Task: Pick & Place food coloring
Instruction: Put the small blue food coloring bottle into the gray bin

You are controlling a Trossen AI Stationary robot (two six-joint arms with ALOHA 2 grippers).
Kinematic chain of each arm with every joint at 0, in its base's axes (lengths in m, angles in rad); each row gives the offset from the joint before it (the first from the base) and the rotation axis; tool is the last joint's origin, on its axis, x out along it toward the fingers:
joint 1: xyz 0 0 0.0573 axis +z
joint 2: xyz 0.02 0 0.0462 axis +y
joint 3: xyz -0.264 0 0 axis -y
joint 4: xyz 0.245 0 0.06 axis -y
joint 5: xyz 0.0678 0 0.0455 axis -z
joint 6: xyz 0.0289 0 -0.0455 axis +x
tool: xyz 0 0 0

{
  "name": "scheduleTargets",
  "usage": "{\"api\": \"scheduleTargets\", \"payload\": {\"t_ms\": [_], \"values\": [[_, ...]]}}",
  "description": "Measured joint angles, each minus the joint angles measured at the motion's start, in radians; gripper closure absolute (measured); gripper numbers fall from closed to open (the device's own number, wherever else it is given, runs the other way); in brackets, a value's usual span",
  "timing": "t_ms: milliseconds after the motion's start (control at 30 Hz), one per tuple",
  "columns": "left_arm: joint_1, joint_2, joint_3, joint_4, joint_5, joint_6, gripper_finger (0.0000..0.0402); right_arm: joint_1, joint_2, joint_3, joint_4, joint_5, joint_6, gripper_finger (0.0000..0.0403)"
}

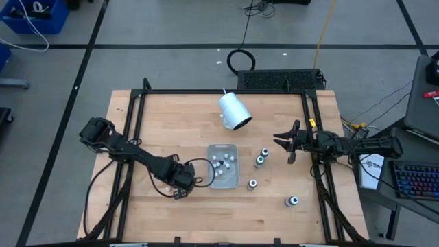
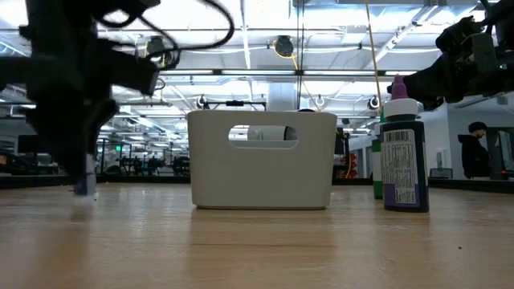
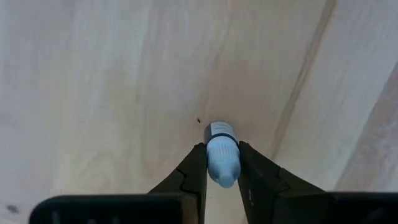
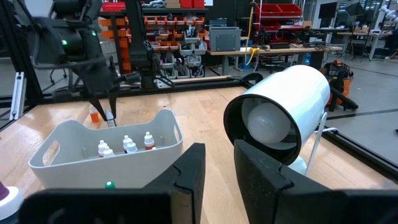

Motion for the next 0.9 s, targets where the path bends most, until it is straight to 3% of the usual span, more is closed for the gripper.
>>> {"api": "scheduleTargets", "payload": {"t_ms": [233,500,700,900], "values": [[0.028,0.000,0.221,-0.131,-0.080,0.129,0.0334,0.000,0.000,0.000,0.000,0.000,0.000,0.0325],[0.206,0.024,0.534,-0.249,-0.157,0.382,0.0334,0.000,0.000,0.000,0.000,0.000,0.000,0.0325],[0.344,0.160,0.662,-0.305,-0.110,0.542,0.0336,0.000,0.000,0.000,0.000,0.000,0.000,0.0325],[0.377,0.295,0.723,-0.305,-0.026,0.688,0.0336,0.000,0.000,0.000,0.000,0.000,0.000,0.0325]]}}
